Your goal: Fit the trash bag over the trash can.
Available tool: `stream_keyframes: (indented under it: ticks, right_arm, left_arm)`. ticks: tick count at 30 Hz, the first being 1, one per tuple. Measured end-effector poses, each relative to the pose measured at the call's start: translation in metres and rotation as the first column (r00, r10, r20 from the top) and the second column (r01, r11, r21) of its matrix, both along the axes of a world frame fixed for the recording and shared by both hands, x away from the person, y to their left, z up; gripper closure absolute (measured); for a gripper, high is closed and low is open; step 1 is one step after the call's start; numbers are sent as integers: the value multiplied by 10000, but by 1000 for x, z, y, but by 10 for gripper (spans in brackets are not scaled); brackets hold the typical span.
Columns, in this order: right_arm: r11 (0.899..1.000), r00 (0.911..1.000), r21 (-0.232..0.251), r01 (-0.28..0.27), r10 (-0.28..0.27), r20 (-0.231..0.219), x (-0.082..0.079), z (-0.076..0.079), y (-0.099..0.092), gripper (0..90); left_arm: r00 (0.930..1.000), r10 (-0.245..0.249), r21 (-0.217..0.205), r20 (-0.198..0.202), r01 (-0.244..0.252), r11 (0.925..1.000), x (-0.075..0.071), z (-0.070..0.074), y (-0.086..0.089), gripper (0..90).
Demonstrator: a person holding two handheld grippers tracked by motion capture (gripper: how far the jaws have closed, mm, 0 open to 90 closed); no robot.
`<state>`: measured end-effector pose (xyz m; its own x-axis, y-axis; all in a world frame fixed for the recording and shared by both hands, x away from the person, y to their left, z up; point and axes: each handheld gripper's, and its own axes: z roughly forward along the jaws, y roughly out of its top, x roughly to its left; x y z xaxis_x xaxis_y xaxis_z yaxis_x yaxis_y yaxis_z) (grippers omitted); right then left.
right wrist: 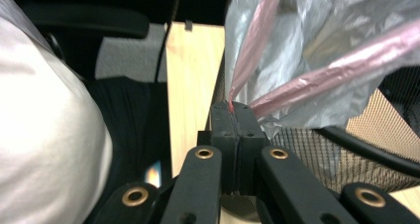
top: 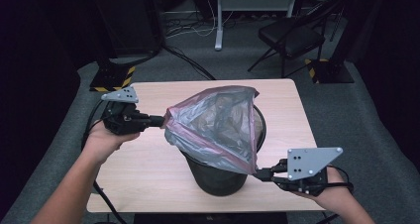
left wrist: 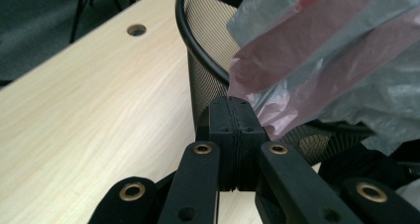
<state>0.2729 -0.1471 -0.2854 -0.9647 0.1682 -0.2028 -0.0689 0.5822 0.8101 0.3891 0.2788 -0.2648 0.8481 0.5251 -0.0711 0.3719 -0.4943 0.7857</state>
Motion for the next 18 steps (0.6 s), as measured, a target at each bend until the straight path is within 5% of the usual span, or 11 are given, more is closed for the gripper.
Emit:
stream_keyframes:
  ticks: [8, 14, 18]
  right_arm:
    - [9951, 9966, -548, 817, -813, 107, 15, -17, 6, 894]
    - [9918, 9925, -363, 1223, -1223, 35, 32, -22, 1, 895]
    - [9818, 9823, -314, 1874, -1871, 112, 48, -23, -9, 895]
  left_arm:
    - [9992, -98, -107, -396, 93, 9999, 9, -24, -14, 891]
    - [9983, -143, -216, -565, 131, 9997, 21, -33, -25, 892]
    - [9981, 62, -355, -620, -84, 9993, 29, -36, -26, 893]
